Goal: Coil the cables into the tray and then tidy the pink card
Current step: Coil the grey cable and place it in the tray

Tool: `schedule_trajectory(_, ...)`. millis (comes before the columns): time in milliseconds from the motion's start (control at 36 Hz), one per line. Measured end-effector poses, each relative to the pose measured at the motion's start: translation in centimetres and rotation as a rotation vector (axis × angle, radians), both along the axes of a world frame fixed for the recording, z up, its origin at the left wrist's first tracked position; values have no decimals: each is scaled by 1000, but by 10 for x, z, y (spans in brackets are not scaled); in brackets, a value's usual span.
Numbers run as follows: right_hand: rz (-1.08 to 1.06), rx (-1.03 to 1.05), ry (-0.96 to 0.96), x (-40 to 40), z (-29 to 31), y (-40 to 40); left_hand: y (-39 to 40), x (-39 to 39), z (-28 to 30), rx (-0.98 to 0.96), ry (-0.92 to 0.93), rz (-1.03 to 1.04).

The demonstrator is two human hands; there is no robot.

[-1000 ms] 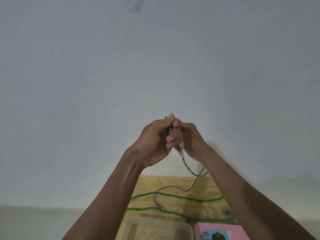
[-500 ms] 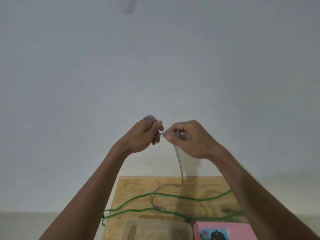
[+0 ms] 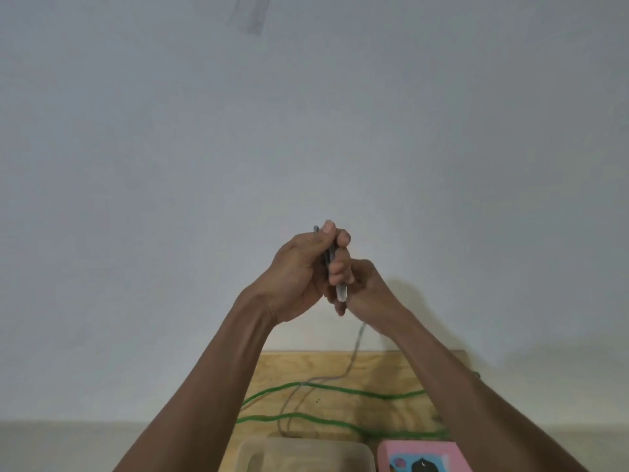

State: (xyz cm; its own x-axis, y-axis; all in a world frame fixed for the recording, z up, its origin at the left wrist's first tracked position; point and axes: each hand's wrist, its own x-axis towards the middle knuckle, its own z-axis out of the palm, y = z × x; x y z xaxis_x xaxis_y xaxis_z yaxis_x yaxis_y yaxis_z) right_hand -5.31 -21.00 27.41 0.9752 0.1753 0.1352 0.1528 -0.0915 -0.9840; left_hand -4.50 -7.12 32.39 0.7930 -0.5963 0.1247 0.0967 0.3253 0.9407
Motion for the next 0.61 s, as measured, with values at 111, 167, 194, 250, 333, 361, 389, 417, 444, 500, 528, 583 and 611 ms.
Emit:
schedule_trajectory(111,46,-199,45,-8,-6,4,0,8,7,13,-46,139)
schedule_trajectory(167,50,-189,19,-12,-9,3,3,16,9,84,-136,237)
schedule_trajectory(194,37,-200,-15,-12,-11,1,6,21,9,144,-190,283)
schedule_trajectory(250,21,-242,-84,-13,-10,-4,11,26,8,296,-298,362)
schedule_trajectory(333,35,-315,-158,-16,5,-13,16,32,1,625,-516,471)
schedule_trajectory(361,40,-330,-190,-15,12,-16,17,33,-2,716,-569,482)
schedule_trajectory(389,40,-336,-218,-14,20,-19,19,33,-5,771,-586,468)
schedule_trajectory(417,39,-337,-248,-12,28,-22,21,33,-7,795,-580,430)
schedule_trajectory(444,46,-330,-272,-10,37,-25,21,31,-10,794,-558,373)
schedule_trajectory(500,77,-287,-305,-5,55,-28,20,24,-12,759,-456,236)
schedule_trajectory(528,93,-252,-312,-2,62,-29,18,20,-13,718,-379,176)
schedule_trajectory(583,98,-172,-304,6,72,-31,13,12,-12,539,-186,80)
schedule_trajectory(611,85,-129,-295,10,75,-31,10,9,-11,423,-88,45)
